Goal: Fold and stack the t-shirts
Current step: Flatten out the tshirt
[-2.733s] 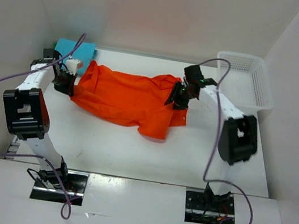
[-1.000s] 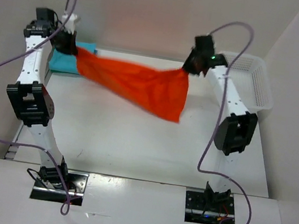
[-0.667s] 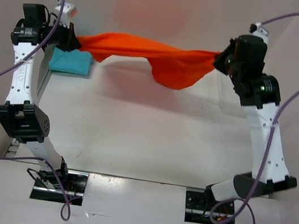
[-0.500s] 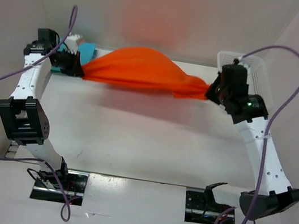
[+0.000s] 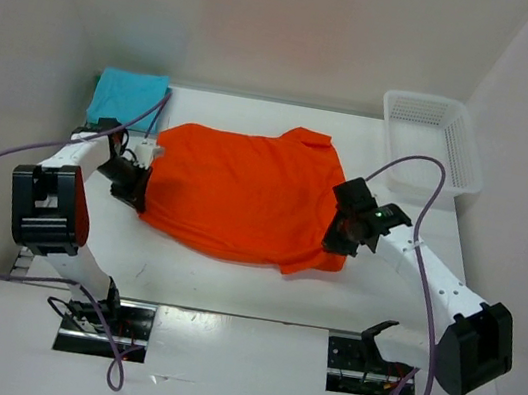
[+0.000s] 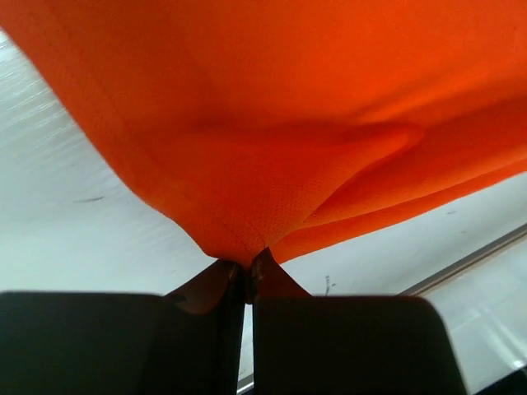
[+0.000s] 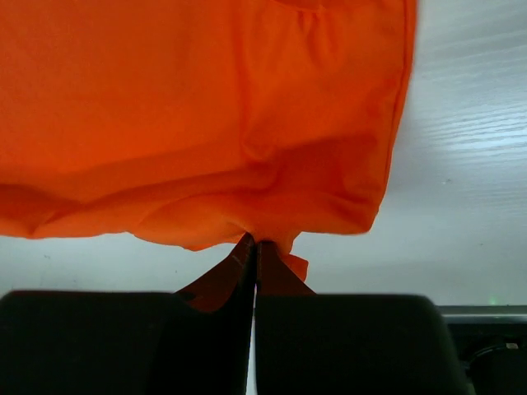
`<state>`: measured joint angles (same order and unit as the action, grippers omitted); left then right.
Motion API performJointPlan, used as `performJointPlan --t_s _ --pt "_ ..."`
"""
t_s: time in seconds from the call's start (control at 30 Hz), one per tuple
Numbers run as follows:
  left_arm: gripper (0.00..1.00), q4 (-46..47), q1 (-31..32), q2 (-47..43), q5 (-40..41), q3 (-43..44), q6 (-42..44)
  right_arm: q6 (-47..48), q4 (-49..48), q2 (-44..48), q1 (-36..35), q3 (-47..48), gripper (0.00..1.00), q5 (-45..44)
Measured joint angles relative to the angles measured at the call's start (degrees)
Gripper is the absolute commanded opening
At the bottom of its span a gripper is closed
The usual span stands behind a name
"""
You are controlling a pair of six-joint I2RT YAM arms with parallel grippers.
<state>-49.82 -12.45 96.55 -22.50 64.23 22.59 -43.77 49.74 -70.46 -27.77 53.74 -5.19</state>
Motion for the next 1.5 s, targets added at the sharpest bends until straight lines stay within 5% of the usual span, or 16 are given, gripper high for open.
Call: performJointPlan --t_s 0.13,0.3,0.6,0.93,1.07,1.17,1.3,1.5 --pt "0.16 -1.0 -0.3 -2.9 4.9 0.0 1.5 -1.7 0.1 -0.4 -3.2 0.0 0.0 0.1" --pt "0.44 -4.1 -0.5 -6.3 9.4 0.2 3.8 -2.8 1.2 -0.6 -4.6 0.0 0.0 0.1" --pt "0.54 -10.5 -0.5 -8.0 18.3 -5.0 9.0 -3.3 2.6 -0.6 -5.0 -0.1 0.0 0.9" --pt "0.79 -7.1 0.1 -7.1 18.5 -5.4 9.3 -3.3 2.6 -0.6 -5.0 -0.1 0.0 1.1" --pt "0.79 -6.3 0.2 -2.6 17.1 -6.2 10.0 -3.3 2.6 -0.6 -5.0 -0.1 0.0 1.1" --pt "0.72 -4.5 0.2 0.6 16.4 -6.2 10.0 -3.3 2.6 -0.6 -5.0 -0.2 0.0 1.1" --pt "0.15 -3.3 0.7 1.9 15.0 -6.2 9.7 -3.3 2.6 -0.6 -5.0 -0.2 0.0 1.1" --pt "0.0 -3.5 0.9 1.7 13.9 -6.5 10.2 -3.4 2.8 -0.2 -5.0 -0.3 0.0 1.0"
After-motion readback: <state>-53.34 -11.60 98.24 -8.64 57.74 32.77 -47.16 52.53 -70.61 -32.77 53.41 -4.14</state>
